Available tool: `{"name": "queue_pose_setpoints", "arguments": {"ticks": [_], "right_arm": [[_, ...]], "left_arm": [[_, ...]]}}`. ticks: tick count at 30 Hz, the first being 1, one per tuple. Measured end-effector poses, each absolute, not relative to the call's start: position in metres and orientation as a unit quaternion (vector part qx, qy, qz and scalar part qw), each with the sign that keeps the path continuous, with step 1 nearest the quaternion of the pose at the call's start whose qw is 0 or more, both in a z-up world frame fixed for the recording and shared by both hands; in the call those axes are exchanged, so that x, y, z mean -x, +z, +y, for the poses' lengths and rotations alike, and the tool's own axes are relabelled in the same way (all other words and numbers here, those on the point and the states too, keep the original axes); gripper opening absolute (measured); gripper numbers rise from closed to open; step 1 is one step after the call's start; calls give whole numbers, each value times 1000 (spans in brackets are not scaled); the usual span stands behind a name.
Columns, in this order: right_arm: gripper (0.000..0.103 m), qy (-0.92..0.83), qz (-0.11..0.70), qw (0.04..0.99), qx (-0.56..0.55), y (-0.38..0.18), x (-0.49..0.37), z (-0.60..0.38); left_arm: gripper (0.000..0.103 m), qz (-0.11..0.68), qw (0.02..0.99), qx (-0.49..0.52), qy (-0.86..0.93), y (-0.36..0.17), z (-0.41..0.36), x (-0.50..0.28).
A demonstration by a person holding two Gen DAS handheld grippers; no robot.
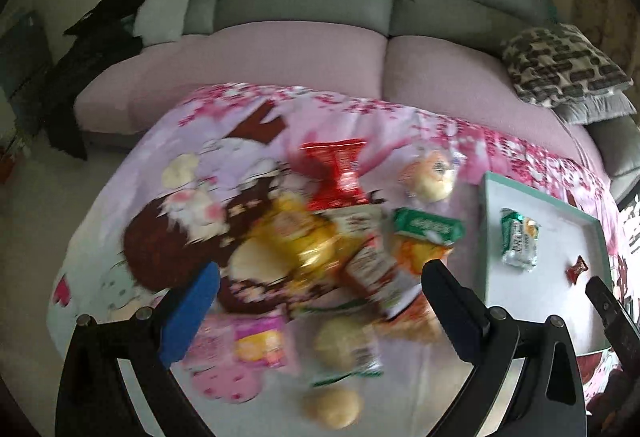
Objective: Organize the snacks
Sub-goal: 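Move both open grippers back from the tray toward the snack pile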
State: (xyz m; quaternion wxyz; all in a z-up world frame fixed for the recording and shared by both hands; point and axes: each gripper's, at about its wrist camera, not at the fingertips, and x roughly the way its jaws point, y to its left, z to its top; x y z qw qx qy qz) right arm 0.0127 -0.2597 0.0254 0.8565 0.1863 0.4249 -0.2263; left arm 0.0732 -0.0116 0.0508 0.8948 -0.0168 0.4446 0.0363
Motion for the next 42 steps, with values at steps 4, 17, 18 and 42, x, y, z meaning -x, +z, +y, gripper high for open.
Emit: {"name": "queue_pose_setpoints", "arguments": {"ticks": [4, 17, 18, 42], "right_arm": [[103, -209, 438, 856, -178, 31, -6, -234], [103, -185, 454, 855, -170, 51, 12, -177], [103, -183, 454, 855, -169, 52, 13, -172], [103, -95, 536, 830, -124, -7, -19, -84]], "left_arm": [[101, 444, 893, 33, 60, 57, 21, -55], [101, 451, 888, 59, 71, 63, 86, -7], [101, 450, 888, 63, 71, 63, 90, -5], [101, 504, 859, 80, 43, 6, 117, -11]]}}
